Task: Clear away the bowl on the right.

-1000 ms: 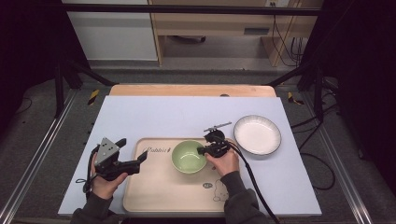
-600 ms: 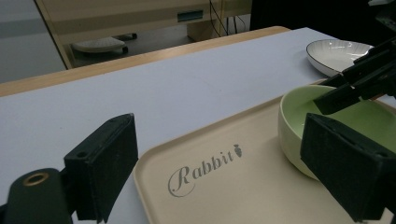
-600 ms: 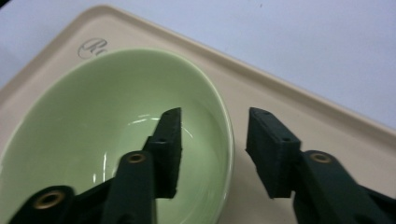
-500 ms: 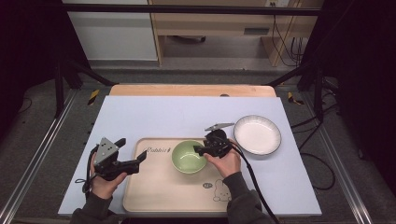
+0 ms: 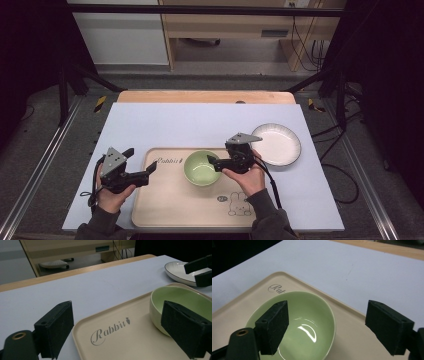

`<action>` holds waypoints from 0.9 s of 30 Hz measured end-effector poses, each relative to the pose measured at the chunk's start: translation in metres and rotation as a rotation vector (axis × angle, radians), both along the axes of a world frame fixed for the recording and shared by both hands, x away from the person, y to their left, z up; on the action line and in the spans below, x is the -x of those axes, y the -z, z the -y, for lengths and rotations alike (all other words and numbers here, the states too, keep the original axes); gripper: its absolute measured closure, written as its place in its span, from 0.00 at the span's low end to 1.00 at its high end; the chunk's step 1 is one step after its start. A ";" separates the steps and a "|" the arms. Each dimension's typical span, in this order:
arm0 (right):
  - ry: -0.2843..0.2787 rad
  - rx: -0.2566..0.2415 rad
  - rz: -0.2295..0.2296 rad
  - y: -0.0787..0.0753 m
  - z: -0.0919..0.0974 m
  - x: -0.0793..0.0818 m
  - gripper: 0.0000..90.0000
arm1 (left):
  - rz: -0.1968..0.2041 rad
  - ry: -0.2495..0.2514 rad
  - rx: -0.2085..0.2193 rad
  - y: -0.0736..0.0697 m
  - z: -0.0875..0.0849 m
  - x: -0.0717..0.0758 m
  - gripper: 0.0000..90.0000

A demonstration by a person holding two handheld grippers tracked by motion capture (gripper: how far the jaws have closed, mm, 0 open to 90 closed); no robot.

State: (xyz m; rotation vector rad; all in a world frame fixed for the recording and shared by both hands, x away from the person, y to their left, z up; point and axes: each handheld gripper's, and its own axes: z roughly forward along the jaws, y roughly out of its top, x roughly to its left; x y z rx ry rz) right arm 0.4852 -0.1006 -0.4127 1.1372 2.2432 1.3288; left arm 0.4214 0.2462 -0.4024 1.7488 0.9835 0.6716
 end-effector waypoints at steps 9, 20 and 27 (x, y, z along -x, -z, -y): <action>0.013 -0.027 0.090 -0.009 0.016 0.019 0.19 | 0.001 -0.004 0.001 0.000 -0.001 0.000 0.12; 0.040 -0.059 0.171 -0.004 0.045 0.037 0.17 | -0.005 -0.008 -0.004 0.002 -0.001 -0.001 0.11; 0.042 -0.055 0.191 0.002 0.057 0.046 0.14 | -0.006 -0.008 -0.004 0.003 -0.001 -0.001 0.11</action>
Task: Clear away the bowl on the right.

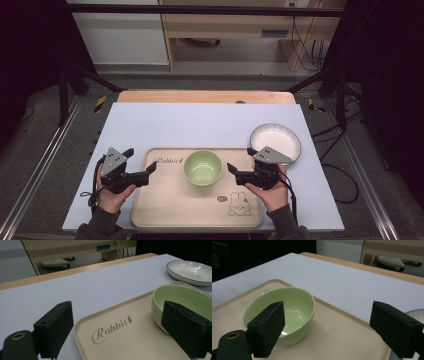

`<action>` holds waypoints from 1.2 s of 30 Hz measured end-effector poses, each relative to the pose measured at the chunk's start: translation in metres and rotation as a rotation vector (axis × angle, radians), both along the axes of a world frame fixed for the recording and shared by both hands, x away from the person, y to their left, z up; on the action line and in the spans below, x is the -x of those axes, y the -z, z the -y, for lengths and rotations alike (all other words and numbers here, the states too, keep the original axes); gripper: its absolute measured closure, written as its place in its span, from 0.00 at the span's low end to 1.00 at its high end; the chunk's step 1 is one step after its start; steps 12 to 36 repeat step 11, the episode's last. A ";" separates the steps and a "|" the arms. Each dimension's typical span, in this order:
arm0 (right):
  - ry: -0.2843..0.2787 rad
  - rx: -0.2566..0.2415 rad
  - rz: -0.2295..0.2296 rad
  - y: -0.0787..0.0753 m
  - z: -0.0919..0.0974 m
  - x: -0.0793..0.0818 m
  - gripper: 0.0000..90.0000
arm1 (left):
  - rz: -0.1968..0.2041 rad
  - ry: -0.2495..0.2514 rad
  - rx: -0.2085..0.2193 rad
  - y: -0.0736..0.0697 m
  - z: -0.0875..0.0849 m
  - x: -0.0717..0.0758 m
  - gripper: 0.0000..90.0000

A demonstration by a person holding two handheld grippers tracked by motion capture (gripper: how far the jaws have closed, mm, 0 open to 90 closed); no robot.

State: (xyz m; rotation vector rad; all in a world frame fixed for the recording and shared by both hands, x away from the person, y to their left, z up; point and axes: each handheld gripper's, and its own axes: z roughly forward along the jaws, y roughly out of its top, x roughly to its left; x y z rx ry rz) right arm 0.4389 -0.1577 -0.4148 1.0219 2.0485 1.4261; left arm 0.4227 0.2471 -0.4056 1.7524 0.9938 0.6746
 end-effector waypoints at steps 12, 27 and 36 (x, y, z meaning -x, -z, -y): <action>0.049 0.011 0.021 0.009 0.017 0.007 0.13 | -0.020 -0.011 -0.013 0.007 -0.002 -0.001 0.11; 0.049 0.011 0.021 0.009 0.017 0.007 0.13 | -0.020 -0.011 -0.013 0.007 -0.002 -0.001 0.11; 0.049 0.011 0.021 0.009 0.017 0.007 0.13 | -0.020 -0.011 -0.013 0.007 -0.002 -0.001 0.11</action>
